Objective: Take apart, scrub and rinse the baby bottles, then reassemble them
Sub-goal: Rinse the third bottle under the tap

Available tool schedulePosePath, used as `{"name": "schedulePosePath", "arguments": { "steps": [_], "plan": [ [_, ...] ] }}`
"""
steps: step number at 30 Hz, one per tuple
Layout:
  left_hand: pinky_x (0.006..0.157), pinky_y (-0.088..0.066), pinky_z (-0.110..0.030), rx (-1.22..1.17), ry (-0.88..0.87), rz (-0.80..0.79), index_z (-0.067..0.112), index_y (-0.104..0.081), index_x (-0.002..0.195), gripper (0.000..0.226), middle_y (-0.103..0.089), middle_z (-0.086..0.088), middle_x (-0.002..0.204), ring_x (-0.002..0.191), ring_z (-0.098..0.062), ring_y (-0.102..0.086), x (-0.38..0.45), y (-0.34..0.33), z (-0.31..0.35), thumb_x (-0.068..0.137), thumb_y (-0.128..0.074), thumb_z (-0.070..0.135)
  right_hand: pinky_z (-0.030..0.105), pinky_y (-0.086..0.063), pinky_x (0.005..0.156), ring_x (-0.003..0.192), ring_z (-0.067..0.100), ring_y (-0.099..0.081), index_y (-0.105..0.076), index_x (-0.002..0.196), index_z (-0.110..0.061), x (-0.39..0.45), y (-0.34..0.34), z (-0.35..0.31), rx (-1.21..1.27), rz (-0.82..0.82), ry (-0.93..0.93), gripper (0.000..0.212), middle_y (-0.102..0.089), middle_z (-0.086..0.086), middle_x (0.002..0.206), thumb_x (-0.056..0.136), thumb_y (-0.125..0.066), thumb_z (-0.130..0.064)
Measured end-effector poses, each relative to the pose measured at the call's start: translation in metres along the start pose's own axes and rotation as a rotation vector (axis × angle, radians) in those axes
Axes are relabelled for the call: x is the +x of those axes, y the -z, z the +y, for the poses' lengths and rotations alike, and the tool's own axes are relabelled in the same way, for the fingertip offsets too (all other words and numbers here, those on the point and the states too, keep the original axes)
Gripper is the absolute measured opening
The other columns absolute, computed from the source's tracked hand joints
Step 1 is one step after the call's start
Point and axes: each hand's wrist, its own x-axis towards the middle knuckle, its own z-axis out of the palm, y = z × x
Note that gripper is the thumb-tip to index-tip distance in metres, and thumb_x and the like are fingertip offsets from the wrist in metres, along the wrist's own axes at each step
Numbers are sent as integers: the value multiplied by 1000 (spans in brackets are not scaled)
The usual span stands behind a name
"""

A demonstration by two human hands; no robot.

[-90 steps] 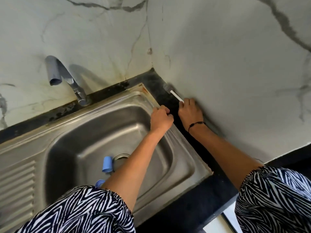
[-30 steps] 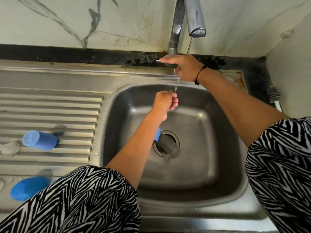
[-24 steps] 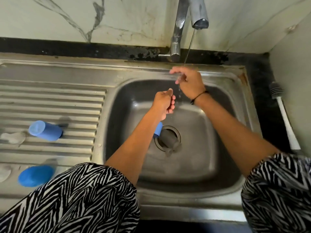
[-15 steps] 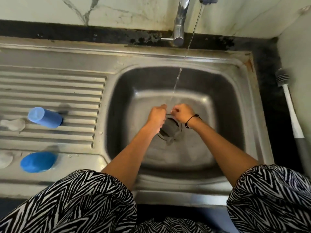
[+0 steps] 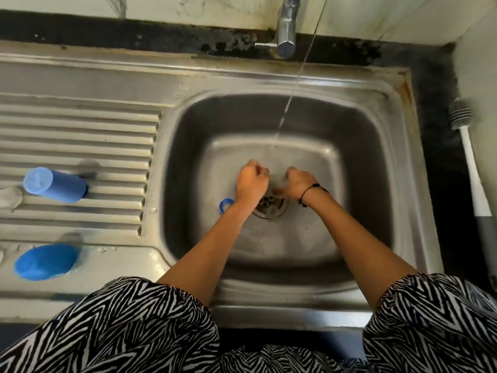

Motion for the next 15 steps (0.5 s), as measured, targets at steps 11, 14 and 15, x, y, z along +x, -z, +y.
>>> {"name": "schedulePosePath", "arguments": {
  "steps": [11, 14, 15],
  "plan": [
    [76, -57, -39, -397, -163, -306, 16, -63, 104, 51, -70, -7, 93, 84, -20, -68, 8, 38, 117, 99, -27, 52, 27, -43, 61, 59, 9, -51, -50, 64, -19, -26, 137, -65, 875, 448, 327, 34, -54, -3, 63, 79, -71, -41],
    [58, -58, -36, -606, -125, -206, 18, -66, 94, 54, -71, -7, 80, 71, -22, -69, 8, 28, 138, 97, -29, 58, 28, -41, 72, 83, 17, -57, -56, 91, -14, -27, 149, -93, 865, 644, 315, 28, -63, 3, 91, 87, -62, -41],
    [56, -56, -34, -697, -71, -186, 18, -66, 91, 53, -71, -6, 79, 70, -21, -68, 8, 24, 146, 96, -31, 58, 28, -39, 76, 94, 21, -57, -55, 107, -11, -27, 148, -99, 765, 699, 300, 33, -63, 7, 104, 90, -57, -39]
  ]
}}
